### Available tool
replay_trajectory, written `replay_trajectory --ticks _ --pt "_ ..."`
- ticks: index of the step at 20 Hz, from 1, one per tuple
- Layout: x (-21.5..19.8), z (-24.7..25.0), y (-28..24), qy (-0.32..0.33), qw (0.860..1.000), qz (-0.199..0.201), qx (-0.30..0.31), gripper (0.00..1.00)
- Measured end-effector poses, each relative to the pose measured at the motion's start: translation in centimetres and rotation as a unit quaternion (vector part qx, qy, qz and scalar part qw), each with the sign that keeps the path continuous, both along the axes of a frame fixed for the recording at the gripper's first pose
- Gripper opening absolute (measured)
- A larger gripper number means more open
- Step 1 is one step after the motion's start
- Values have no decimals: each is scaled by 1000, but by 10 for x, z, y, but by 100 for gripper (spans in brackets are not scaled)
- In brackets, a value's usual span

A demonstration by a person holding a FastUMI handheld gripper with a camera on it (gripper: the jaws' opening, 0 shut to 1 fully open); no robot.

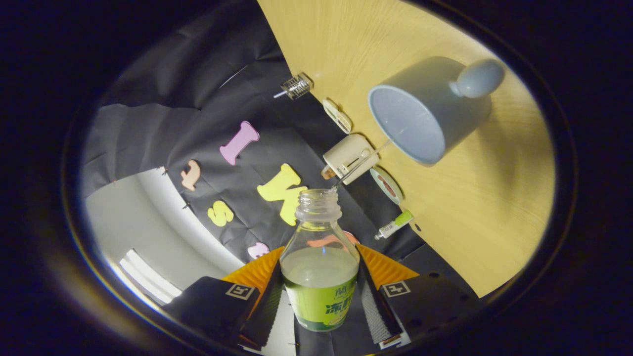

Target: Take the bottle from table, then pour the juice into the cup, finally place the bottle on the coaster

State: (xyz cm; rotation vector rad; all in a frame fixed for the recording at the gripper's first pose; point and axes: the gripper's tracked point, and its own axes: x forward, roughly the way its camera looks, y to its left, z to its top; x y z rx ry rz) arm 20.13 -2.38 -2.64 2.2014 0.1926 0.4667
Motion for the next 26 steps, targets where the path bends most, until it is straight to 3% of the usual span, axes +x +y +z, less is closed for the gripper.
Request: replay_trajectory --ticks 18,26 --pt "-4 16 -26 -9 997 -11 81 78" --pt "-11 21 -27 -16 996 -5 90 78"
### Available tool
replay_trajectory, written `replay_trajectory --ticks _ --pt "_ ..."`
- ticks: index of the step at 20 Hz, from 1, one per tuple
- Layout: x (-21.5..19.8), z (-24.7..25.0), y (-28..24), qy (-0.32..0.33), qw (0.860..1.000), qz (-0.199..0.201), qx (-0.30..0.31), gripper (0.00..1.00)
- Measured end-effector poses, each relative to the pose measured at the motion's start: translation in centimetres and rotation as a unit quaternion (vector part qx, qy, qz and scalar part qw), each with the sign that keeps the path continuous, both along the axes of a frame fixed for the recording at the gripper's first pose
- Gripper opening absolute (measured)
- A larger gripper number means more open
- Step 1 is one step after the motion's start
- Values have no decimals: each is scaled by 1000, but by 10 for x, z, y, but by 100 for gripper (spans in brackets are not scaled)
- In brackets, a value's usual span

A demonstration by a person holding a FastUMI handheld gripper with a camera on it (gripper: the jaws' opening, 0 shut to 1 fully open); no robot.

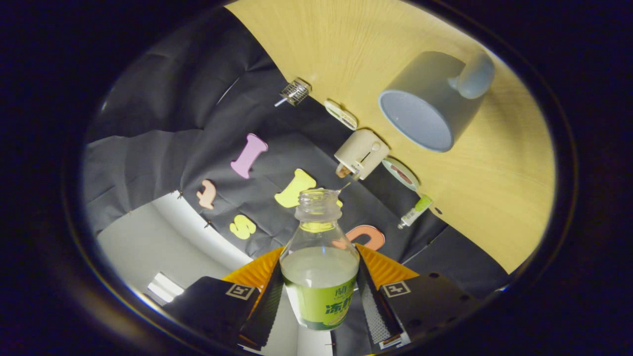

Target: Take the bottle from table, then pour the juice into the cup, finally place the bottle on the coaster

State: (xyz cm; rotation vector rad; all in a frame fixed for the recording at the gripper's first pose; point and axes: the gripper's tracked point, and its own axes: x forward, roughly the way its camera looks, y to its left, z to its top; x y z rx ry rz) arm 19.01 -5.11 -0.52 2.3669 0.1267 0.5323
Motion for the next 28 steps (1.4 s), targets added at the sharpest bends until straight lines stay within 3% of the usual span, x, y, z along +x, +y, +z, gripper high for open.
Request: replay_trajectory --ticks 3,8,12,16,18,21,24,28 --pt "-3 0 2 -1 1000 7 -12 78" --pt "-7 -8 18 9 990 11 -143 78" --pt "-10 -15 25 11 970 -3 -244 78" --pt "-12 -15 25 -10 939 -38 -341 78" --pt "-11 -13 20 -20 914 -66 -399 78" --pt "-11 -16 22 -26 860 -87 -502 78" --pt "-16 -15 22 -25 797 -105 -595 79" --pt "-18 9 25 -39 700 -150 -697 79"
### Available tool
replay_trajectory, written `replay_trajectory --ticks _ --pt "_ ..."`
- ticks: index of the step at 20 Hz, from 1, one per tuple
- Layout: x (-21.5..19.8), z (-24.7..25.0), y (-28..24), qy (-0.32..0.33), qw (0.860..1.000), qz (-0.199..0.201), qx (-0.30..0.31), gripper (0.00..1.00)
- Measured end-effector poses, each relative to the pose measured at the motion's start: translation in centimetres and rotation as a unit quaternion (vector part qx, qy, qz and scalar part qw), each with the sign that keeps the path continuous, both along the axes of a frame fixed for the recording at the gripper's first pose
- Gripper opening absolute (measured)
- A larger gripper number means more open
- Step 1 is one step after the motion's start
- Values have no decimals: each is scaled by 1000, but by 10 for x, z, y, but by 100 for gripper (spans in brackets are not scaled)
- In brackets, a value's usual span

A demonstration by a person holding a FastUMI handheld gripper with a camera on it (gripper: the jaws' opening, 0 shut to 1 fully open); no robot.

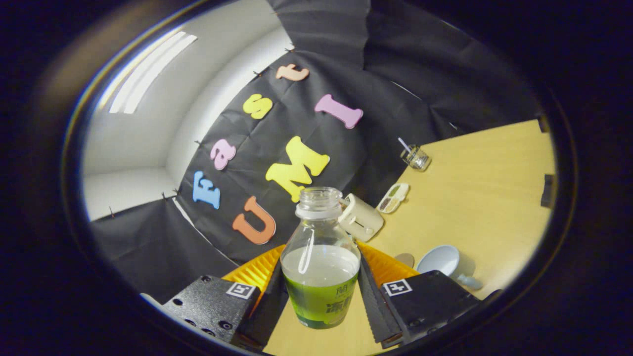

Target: Take the bottle from table, then pour the juice into the cup, finally place the bottle on the coaster

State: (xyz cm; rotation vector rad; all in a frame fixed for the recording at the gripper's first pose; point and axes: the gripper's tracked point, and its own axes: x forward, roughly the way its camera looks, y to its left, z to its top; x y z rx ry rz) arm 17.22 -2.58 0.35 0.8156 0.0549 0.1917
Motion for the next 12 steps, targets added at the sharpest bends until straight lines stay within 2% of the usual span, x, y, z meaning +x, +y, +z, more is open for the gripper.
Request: replay_trajectory --ticks 3,7,9,12 --pt "5 7 3 -13 998 -20 -59 79" --pt "24 -3 8 6 989 -30 -147 79" --pt "39 -17 14 15 979 -29 -200 79" --pt "64 -26 14 31 956 -56 -286 79"
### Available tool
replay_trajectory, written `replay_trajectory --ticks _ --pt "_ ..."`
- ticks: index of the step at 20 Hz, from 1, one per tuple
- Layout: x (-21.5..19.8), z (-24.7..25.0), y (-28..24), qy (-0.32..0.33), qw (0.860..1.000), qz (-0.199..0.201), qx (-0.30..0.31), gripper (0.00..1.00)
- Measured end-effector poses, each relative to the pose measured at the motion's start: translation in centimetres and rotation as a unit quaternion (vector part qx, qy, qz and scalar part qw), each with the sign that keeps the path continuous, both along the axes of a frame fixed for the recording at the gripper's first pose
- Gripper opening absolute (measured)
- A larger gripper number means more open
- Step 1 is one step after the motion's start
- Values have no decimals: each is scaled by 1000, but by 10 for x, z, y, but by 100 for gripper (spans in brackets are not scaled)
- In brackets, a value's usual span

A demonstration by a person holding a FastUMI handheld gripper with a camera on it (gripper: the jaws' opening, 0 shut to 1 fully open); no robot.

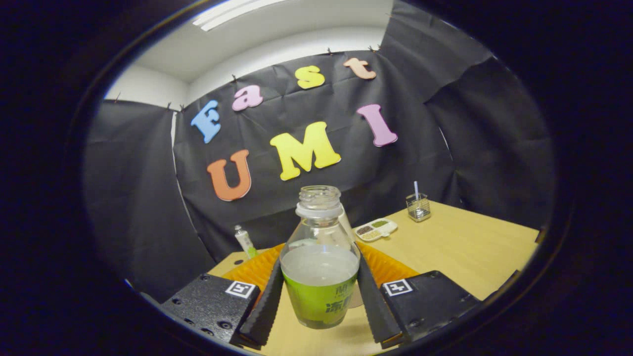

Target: Take the bottle from table, then pour the juice into the cup, finally place the bottle on the coaster

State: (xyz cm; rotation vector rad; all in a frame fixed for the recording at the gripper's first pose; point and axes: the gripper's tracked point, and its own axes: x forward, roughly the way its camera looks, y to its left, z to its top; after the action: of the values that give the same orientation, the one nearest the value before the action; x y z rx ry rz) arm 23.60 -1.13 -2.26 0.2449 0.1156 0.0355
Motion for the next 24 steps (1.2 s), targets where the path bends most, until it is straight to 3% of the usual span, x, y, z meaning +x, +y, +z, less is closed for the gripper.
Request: replay_trajectory --ticks 5,8,14,19,24 --pt "59 -19 21 -1 995 4 -104 79" --pt "89 -42 18 10 989 -15 -144 80" --pt "123 -79 7 27 991 -38 -124 80" --pt "134 -93 8 42 987 -42 -149 80" --pt "135 -84 18 13 988 -37 -149 91"
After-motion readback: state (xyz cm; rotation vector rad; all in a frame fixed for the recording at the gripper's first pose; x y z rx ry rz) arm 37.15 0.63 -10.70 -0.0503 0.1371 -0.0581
